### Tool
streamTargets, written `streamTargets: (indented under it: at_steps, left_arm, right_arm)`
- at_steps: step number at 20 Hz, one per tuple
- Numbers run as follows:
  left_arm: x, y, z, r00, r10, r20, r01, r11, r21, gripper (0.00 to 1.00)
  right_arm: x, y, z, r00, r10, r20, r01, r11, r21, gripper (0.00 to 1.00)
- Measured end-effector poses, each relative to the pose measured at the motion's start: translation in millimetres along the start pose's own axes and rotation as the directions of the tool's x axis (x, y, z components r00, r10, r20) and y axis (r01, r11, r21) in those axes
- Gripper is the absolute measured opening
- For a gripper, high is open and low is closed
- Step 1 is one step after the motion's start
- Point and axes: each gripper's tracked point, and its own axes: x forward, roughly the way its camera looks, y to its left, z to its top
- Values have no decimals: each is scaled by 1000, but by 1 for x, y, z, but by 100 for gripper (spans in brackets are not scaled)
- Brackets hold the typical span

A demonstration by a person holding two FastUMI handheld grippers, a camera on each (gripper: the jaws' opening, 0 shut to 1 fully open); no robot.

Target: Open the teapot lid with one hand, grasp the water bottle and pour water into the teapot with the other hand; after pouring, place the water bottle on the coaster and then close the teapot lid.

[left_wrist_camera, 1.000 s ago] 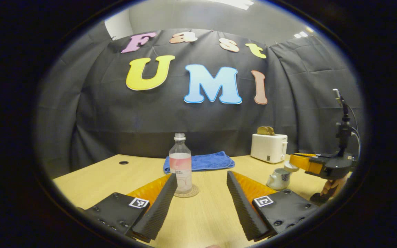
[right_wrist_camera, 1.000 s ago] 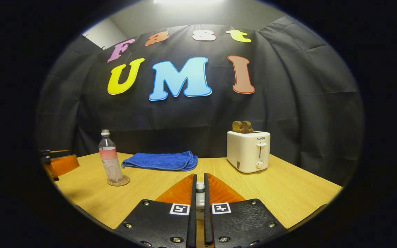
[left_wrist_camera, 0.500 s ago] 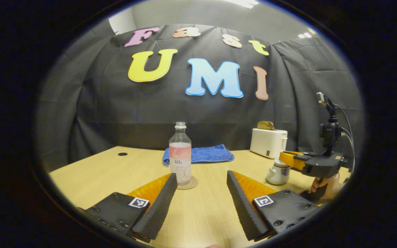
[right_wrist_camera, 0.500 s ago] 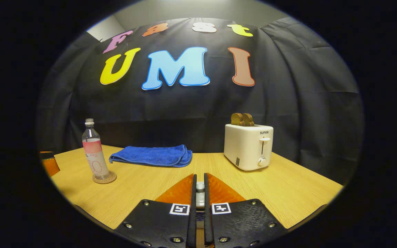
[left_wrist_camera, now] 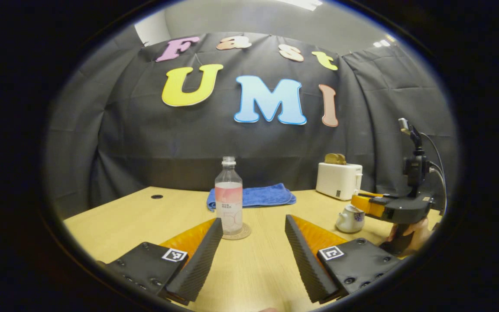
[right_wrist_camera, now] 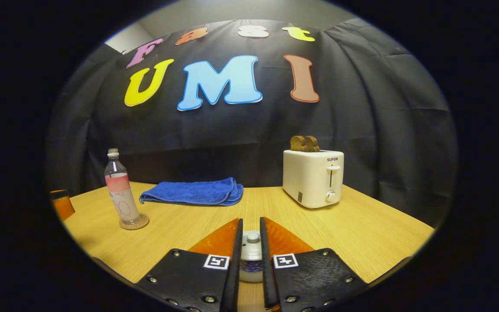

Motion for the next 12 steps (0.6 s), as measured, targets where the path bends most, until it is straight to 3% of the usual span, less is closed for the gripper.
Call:
streamTargets:
  at_steps: [1, 4, 5, 10, 12]
  left_arm:
    - [0, 0, -1, 1000, 2, -4, -2, 1000, 2, 100]
    - [-4, -4, -7, 1000, -3, -16, 3, 1000, -16, 100]
    - [-7, -5, -9, 1000, -4, -21, 3, 1000, -25, 100]
    - [-25, -22, -19, 1000, 2, -9, -2, 999, -48, 100]
    - [-32, -34, -27, 1000, -2, -25, 1, 999, -41, 100]
  right_arm:
    - [-5, -2, 7, 1000, -5, 19, 5, 1000, -5, 33]
    - [-32, 5, 15, 1000, 15, 24, -16, 1000, 21, 36]
    - [-45, 11, 12, 999, 31, 12, -32, 999, 34, 46]
    - [-111, 28, -3, 1000, 25, -6, -25, 1000, -1, 75]
    - [-125, 35, -6, 1000, 17, 13, -16, 1000, -9, 78]
